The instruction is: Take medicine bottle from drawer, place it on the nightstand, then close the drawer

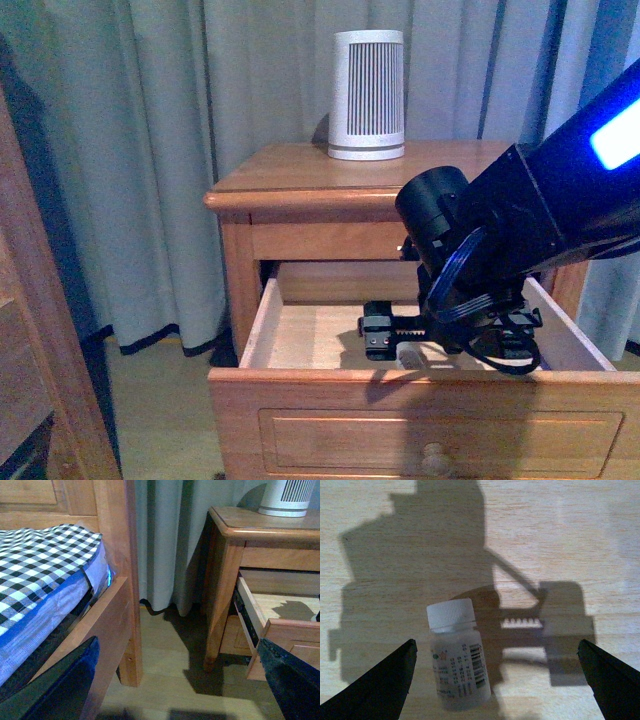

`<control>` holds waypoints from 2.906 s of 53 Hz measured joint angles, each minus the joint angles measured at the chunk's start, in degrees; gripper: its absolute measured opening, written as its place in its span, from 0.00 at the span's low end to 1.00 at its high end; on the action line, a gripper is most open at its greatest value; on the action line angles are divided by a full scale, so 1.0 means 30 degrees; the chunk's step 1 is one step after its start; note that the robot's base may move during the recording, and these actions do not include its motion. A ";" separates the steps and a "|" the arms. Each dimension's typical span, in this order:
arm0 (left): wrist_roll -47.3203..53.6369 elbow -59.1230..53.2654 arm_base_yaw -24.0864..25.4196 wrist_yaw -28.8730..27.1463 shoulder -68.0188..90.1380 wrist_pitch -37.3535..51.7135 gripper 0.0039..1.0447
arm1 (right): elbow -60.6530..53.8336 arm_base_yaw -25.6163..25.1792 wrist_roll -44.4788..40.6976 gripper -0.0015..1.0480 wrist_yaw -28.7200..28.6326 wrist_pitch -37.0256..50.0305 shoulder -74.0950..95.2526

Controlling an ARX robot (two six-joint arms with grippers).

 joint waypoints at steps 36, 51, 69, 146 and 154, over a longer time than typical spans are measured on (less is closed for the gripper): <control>0.0000 0.0000 0.0000 0.0007 0.0000 0.0007 0.94 | 0.1654 0.0444 0.0372 0.45 0.0000 0.0379 0.2025; 0.0000 0.0000 0.0000 0.0000 0.0000 0.0007 0.94 | 0.0182 0.0597 0.0503 0.29 0.0838 0.0685 0.0102; 0.0000 0.0000 0.0000 0.0007 0.0000 0.0007 0.94 | -0.2310 0.1596 0.2528 0.29 -0.0175 -0.2040 -0.7227; 0.0000 0.0000 0.0000 0.0007 0.0000 0.0007 0.94 | 0.3963 -0.3898 -0.2397 0.93 0.3402 0.1836 -0.5632; 0.0000 0.0000 0.0000 0.0007 0.0000 0.0007 0.94 | -0.2958 -0.4007 -0.2040 0.93 0.2616 0.3555 -1.2335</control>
